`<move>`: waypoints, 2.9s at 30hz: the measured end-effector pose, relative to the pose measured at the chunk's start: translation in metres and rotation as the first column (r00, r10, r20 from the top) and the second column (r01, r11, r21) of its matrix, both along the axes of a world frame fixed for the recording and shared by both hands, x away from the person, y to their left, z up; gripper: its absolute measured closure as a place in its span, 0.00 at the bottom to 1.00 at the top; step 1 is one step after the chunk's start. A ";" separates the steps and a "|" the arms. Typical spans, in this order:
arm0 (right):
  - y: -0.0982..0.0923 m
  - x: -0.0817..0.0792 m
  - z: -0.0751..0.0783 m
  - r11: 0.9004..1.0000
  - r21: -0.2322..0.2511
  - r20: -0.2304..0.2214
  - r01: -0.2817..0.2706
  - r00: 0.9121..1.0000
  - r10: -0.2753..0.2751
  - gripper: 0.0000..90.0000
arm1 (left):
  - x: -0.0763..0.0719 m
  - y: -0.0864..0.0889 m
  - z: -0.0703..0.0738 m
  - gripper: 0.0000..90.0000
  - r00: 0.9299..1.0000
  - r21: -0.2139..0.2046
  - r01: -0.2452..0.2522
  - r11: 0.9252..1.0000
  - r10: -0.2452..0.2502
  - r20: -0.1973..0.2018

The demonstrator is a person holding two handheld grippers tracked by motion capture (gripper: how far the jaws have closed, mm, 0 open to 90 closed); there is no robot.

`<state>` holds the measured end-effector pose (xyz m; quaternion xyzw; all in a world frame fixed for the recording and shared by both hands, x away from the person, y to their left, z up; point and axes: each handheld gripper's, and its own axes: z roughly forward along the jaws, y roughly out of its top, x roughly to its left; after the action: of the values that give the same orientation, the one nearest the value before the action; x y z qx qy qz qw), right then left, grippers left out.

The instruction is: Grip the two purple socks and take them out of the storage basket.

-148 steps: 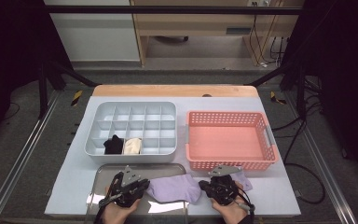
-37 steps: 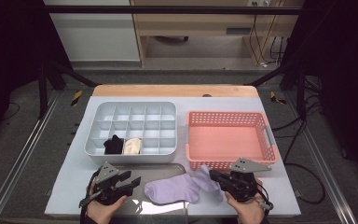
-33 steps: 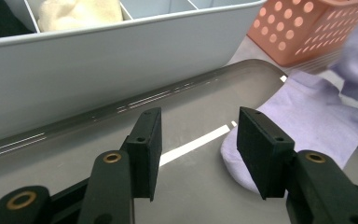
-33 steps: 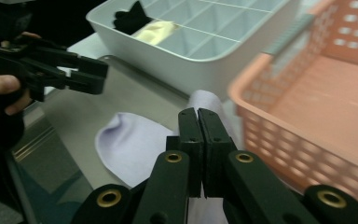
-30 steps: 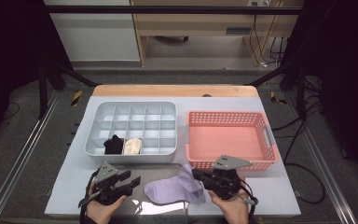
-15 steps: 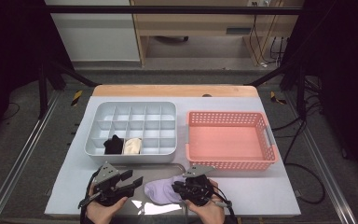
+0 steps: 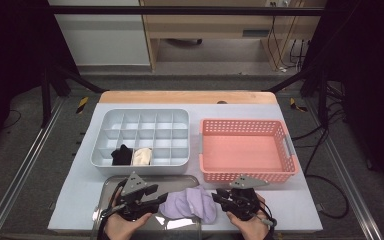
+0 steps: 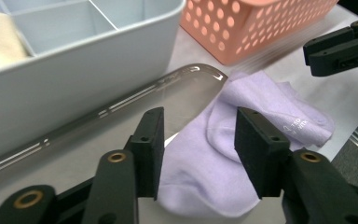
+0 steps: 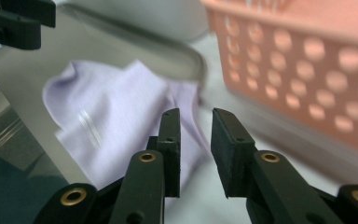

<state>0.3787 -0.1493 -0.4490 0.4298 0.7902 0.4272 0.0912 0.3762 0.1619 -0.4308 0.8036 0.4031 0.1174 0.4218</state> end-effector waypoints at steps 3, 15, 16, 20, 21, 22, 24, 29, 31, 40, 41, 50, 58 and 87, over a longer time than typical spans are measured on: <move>-0.005 -0.004 -0.008 1.000 0.003 -0.021 0.003 1.000 -0.003 0.80 | 0.002 -0.017 -0.011 0.63 1.000 0.047 0.007 0.999 -0.006 -0.029; 0.003 -0.007 -0.027 0.999 0.004 -0.122 -0.032 0.992 0.032 0.87 | 0.008 -0.039 -0.035 0.74 0.996 0.080 0.033 0.996 -0.026 -0.088; 0.003 -0.007 -0.028 0.999 0.002 -0.117 -0.036 0.993 0.036 0.90 | 0.008 -0.039 -0.035 0.76 0.996 0.080 0.033 0.996 -0.026 -0.088; 0.003 -0.006 -0.028 0.999 0.007 -0.122 -0.039 0.992 0.040 0.98 | 0.007 -0.042 -0.039 0.84 0.995 0.092 0.046 0.995 -0.037 -0.094; 0.003 -0.006 -0.028 0.999 0.004 -0.118 -0.038 0.992 0.039 0.99 | 0.007 -0.042 -0.039 0.86 0.995 0.094 0.047 0.994 -0.039 -0.093; 0.003 -0.007 -0.026 0.999 0.006 -0.126 -0.033 0.992 0.034 1.00 | 0.007 -0.042 -0.039 0.88 0.995 0.096 0.048 0.994 -0.039 -0.092; 0.001 -0.007 -0.024 1.000 0.011 -0.112 -0.027 0.993 0.028 1.00 | 0.007 -0.042 -0.039 0.93 0.995 0.093 0.051 0.994 -0.042 -0.093; -0.004 -0.008 -0.020 1.000 0.007 -0.070 -0.011 0.997 0.011 0.98 | 0.006 -0.038 -0.034 0.97 0.995 0.056 0.054 0.997 -0.050 -0.081; -0.004 -0.008 -0.020 1.000 0.009 -0.071 -0.010 0.997 0.011 0.96 | 0.004 -0.033 -0.027 0.97 0.996 0.029 0.052 0.998 -0.050 -0.067; -0.002 -0.009 -0.021 1.000 0.010 -0.058 -0.001 0.998 0.001 0.86 | -0.003 -0.001 -0.015 0.97 0.999 -0.009 0.013 1.000 -0.014 -0.049; -0.002 -0.009 -0.020 1.000 0.019 -0.063 0.002 0.998 -0.001 0.84 | -0.003 0.002 -0.016 0.97 0.999 -0.005 0.004 1.000 -0.004 -0.051; 0.005 -0.009 -0.028 1.000 0.022 -0.070 -0.006 0.997 0.007 0.74 | -0.009 0.019 -0.030 0.97 0.996 0.021 -0.015 1.000 0.017 -0.085; 0.013 -0.009 -0.033 1.000 -0.014 -0.112 -0.012 0.994 0.010 0.92 | -0.008 0.018 -0.036 0.96 0.995 0.025 -0.010 1.000 0.012 -0.100; 0.014 -0.002 -0.025 1.000 -0.016 -0.019 -0.022 1.000 0.022 0.97 | -0.006 0.020 -0.036 0.96 0.995 0.017 -0.011 1.000 0.013 -0.101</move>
<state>0.3772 -0.1357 -0.4742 0.4242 0.7992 0.4178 0.0827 0.3706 0.1819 -0.4671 0.8095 0.4278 0.0826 0.3935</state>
